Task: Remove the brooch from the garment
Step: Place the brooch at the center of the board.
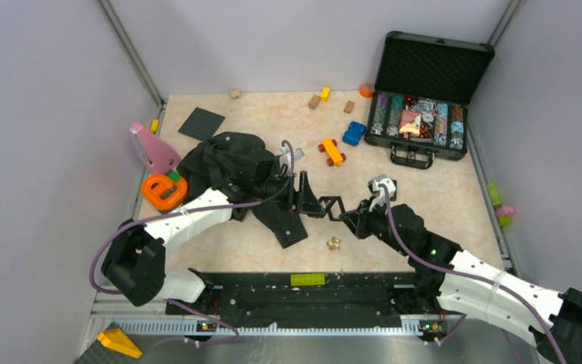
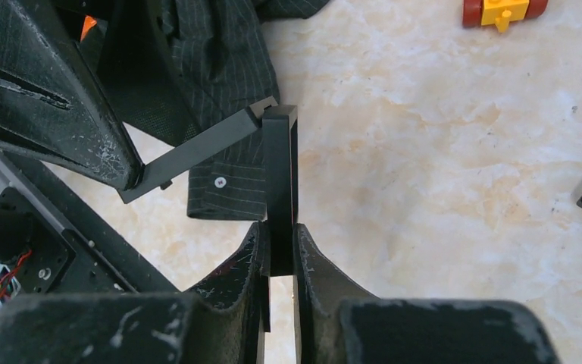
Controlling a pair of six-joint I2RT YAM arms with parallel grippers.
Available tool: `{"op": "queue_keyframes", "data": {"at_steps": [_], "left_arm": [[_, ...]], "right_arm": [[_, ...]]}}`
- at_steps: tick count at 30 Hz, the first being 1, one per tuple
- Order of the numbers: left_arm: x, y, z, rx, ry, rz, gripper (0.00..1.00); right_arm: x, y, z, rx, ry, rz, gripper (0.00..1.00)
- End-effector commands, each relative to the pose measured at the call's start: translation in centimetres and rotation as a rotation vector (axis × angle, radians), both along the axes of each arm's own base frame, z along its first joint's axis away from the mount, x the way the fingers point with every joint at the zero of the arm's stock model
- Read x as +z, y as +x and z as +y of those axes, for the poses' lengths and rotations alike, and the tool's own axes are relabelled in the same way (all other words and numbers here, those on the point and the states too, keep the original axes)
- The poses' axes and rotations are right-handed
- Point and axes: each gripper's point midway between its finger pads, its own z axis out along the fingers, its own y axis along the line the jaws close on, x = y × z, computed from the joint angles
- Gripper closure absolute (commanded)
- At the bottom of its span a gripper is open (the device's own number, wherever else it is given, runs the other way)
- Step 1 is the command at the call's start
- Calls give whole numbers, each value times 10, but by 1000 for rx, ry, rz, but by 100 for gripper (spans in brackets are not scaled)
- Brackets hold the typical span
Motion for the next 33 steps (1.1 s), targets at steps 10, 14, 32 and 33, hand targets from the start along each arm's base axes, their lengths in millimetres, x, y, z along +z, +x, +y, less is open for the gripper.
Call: {"op": "queue_keyframes", "data": {"at_steps": [10,14,32,33], "left_arm": [[44,14,36,103,56,-400,2],[44,6,41,79,27,-513,2],[14,-18,26,2,297,-1354,13],[13,-16,26,3,305,-1373,12]], "right_arm": [[5,-9,-2,-155,126,290,94],[8,-14,6,-185,229,398,100],[15,-20,30,-224,389,683,100],[16,-20,31,-221,401,689,100]]}}
